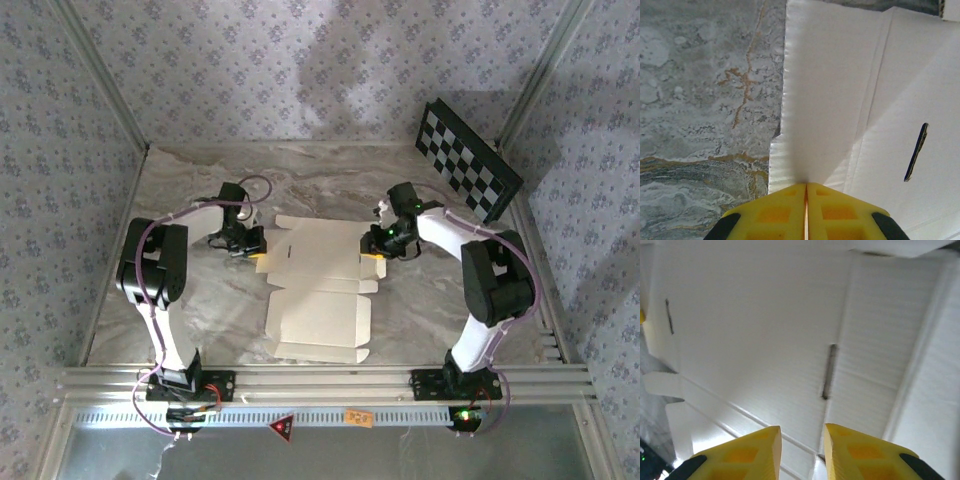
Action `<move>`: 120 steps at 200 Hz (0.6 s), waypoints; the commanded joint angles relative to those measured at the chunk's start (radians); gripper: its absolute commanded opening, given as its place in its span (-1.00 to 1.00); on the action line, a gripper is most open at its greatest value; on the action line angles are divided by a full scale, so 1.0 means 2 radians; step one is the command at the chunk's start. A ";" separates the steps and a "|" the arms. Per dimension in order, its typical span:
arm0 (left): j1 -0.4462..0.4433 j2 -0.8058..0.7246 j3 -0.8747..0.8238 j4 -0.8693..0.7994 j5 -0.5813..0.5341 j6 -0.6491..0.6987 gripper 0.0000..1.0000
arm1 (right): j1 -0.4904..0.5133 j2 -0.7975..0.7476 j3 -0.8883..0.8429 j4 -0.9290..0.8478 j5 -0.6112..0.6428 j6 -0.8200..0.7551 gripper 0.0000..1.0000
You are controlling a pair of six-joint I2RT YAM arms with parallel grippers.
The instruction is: Fold the paper box
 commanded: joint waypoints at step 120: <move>0.058 0.003 -0.014 -0.001 0.000 0.009 -0.80 | -0.008 0.114 0.067 -0.025 0.105 -0.039 -0.87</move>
